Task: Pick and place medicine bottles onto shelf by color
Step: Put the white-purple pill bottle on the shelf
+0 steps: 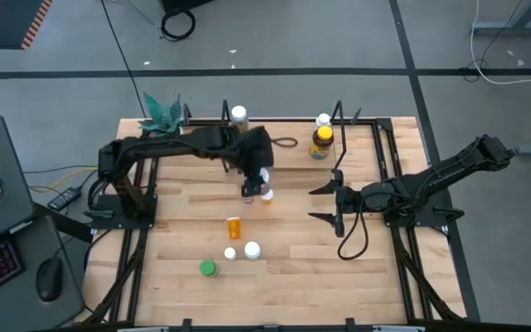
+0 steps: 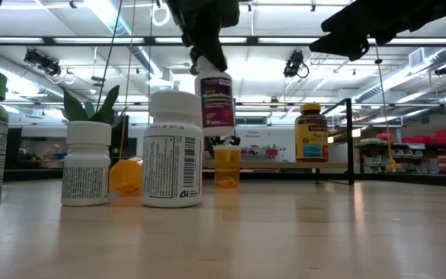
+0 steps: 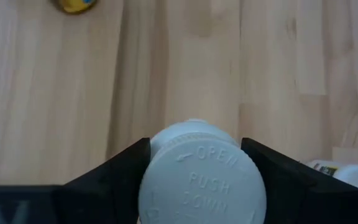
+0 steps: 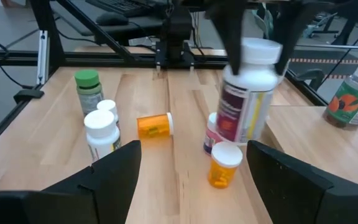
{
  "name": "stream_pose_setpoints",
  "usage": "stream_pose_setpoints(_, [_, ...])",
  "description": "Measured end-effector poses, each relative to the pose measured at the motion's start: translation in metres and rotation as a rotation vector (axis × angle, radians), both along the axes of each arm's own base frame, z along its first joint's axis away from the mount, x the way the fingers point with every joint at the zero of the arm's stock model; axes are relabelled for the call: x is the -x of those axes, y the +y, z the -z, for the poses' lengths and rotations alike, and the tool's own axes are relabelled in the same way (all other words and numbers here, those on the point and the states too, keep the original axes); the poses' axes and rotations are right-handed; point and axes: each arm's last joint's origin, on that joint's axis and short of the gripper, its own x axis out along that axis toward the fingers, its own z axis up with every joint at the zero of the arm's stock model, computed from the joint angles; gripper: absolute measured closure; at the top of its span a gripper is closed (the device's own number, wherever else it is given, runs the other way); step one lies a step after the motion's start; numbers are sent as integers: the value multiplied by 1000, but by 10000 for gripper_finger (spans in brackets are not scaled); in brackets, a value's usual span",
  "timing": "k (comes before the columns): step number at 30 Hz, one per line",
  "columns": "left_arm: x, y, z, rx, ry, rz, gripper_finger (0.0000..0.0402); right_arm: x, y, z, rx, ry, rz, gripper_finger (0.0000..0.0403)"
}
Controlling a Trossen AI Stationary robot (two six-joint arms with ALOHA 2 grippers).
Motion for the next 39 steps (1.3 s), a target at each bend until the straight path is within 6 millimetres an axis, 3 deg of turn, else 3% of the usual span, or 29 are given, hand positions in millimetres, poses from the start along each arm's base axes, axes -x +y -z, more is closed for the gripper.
stream_pose_setpoints(11, [23,75,2,-97,36,-33,156,0,-1,0,6,-2,18,104])
stream_pose_setpoints(18, [36,106,4,-115,28,-12,158,0,-1,0,-11,-3,22,104])
stream_pose_setpoints(25, [39,125,15,-76,41,-37,154,0,0,0,-34,-4,23,104])
stream_pose_setpoints(39, [31,132,39,-71,120,-7,143,-2,3,3,-25,9,21,104])
